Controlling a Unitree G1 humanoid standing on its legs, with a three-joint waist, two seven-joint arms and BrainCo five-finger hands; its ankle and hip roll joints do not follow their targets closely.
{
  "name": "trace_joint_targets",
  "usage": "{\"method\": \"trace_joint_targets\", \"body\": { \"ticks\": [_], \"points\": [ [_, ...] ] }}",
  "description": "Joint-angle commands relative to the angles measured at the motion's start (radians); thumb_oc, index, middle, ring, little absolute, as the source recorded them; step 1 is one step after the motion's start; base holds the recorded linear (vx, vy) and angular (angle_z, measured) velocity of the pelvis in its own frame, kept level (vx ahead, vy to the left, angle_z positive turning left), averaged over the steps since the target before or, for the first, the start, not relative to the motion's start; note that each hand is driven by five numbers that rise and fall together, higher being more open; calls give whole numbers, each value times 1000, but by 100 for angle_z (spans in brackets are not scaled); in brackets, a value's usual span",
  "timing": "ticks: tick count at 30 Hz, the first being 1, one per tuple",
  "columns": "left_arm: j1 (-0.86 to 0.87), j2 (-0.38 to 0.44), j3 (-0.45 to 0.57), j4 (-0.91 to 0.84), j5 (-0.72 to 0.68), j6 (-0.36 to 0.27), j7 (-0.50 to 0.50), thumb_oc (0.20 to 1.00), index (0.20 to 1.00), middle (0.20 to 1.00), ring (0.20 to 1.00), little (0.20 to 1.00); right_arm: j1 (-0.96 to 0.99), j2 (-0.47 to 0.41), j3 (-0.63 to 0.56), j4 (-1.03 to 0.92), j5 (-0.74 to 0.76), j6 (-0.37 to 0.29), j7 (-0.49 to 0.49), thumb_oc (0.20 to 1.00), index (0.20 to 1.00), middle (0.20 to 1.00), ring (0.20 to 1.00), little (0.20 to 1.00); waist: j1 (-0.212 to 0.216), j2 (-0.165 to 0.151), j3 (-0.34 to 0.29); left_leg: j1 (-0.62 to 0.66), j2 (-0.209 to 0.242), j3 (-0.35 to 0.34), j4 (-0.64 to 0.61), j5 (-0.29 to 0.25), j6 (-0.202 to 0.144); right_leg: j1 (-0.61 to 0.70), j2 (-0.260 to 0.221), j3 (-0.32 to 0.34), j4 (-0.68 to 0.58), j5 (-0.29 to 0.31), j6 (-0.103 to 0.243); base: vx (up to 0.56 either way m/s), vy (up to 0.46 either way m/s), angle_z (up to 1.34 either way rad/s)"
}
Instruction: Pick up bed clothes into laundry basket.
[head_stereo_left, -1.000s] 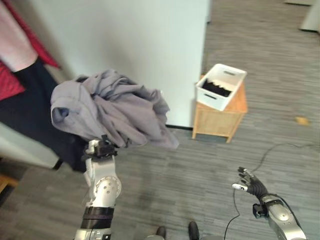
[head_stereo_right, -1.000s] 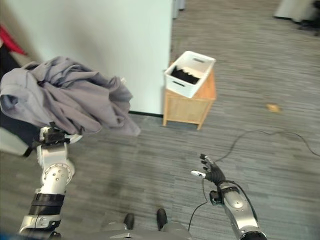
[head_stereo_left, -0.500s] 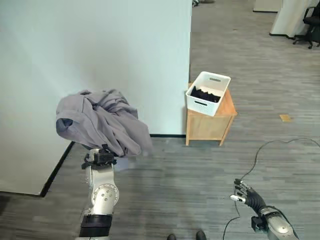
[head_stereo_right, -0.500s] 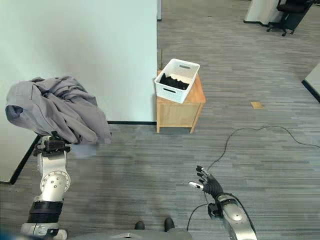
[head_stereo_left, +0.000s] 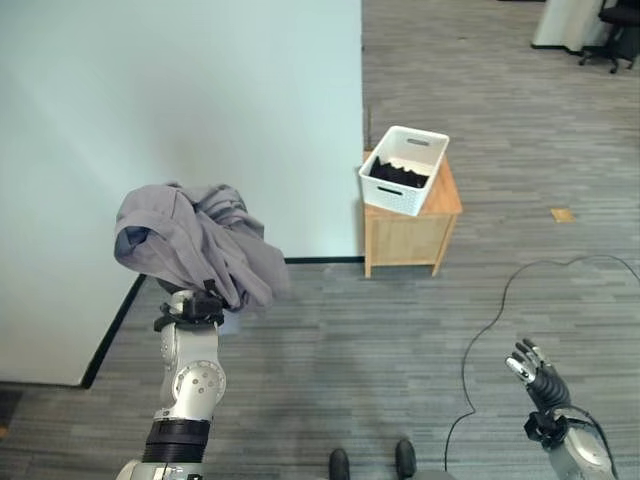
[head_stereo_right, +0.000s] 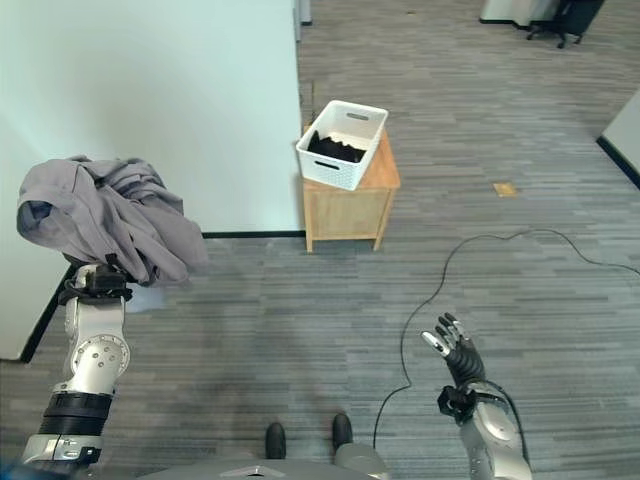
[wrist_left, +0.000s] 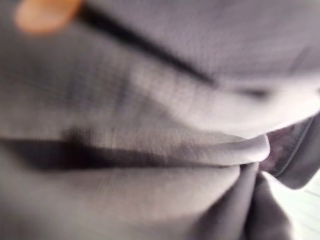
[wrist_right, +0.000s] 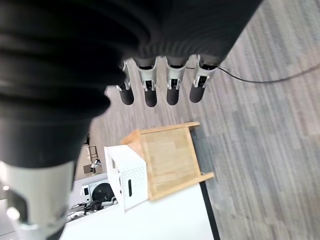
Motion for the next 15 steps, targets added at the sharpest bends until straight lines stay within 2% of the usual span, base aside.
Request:
{"method": "trace_joint_targets", "body": {
  "ticks": [1, 3, 5, 6, 7, 8, 10, 11, 13, 14, 15],
  "points": [
    [-156, 60, -42, 100, 43, -16, -9, 200, 200, 200, 200, 200, -87, -16, 25, -67, 36, -48, 7, 1000, 1000, 1000, 1000, 1000, -4, 19, -37, -5, 18, 15, 103, -52, 7, 59, -15, 10, 90, -68, 43, 29, 93, -8],
    [-170, 62, -56, 108, 40, -13, -9, 200, 200, 200, 200, 200, -96, -21, 30, -69, 27, -51, 4, 1000, 1000, 1000, 1000, 1000, -5, 21, -37, -2, 15, 20, 107, -61, 12, 56, -19, 15, 99, -71, 47, 41, 80, -17],
    [-202, 66, -91, 117, 40, -3, -7, 200, 200, 200, 200, 200, -117, -34, 39, -76, 1, -53, -10, 1000, 1000, 1000, 1000, 1000, -10, 33, -28, 6, 12, 34, 114, -75, 27, 24, -30, 21, 185, -86, 59, 52, 147, -23],
    [-210, 64, -104, 129, 46, 8, -8, 200, 200, 200, 200, 200, -120, -33, 41, -85, -9, -50, -13, 1000, 1000, 1000, 1000, 1000, -21, 47, -10, 26, 10, 45, 111, -81, 41, -38, -39, 25, 329, -58, 82, 35, 138, -15],
    [-210, 64, -104, 129, 46, 8, -9, 200, 200, 200, 200, 200, -120, -33, 41, -86, -10, -49, -13, 1000, 1000, 1000, 1000, 1000, -18, 45, -12, 24, 9, 49, 111, -81, 42, -46, -40, 29, 339, -63, 82, 92, 167, -32],
    [-213, 72, -110, 141, 53, 15, -10, 200, 200, 200, 200, 200, -111, -35, 38, -106, -24, -45, -5, 1000, 1000, 1000, 1000, 1000, -41, 56, 11, 55, 9, 63, 104, -91, 56, -119, -46, 34, 490, 14, 99, 107, 122, -39],
    [-206, 82, -111, 138, 58, 16, -16, 200, 200, 200, 200, 200, -101, -47, 36, -97, -54, -44, -6, 1000, 1000, 1000, 1000, 1000, -55, 71, 29, 89, 16, 80, 91, -103, 63, -193, -50, 4, 582, 31, 99, 138, 125, -55],
    [-205, 81, -110, 137, 58, 16, -15, 200, 200, 200, 200, 200, -101, -47, 36, -97, -54, -44, -6, 1000, 1000, 1000, 1000, 1000, -55, 71, 28, 88, 15, 80, 91, -103, 63, -196, -51, 5, 586, 29, 99, 234, 108, -50],
    [-179, 76, -107, 130, 65, 28, -31, 200, 200, 200, 200, 200, -83, -59, 26, -78, -68, -28, -4, 1000, 1000, 1000, 1000, 1000, -83, 79, 24, 146, 5, 96, 54, -124, 52, -273, -30, -41, 475, 11, 89, 298, 68, -28],
    [-179, 75, -107, 130, 65, 28, -31, 200, 200, 200, 200, 200, -82, -59, 26, -78, -68, -28, -3, 1000, 1000, 1000, 1000, 1000, -85, 83, 26, 151, 9, 94, 51, -125, 51, -267, -27, -44, 471, 10, 89, 406, -65, -18],
    [-184, 73, -112, 144, 59, 31, -43, 200, 200, 200, 200, 200, -62, -56, 18, -62, -61, -27, 6, 1000, 1000, 1000, 1000, 1000, -98, 65, 16, 186, -2, 88, 37, -144, 36, -285, -22, -59, 309, 28, 89, 300, -65, -19]
  ]
}}
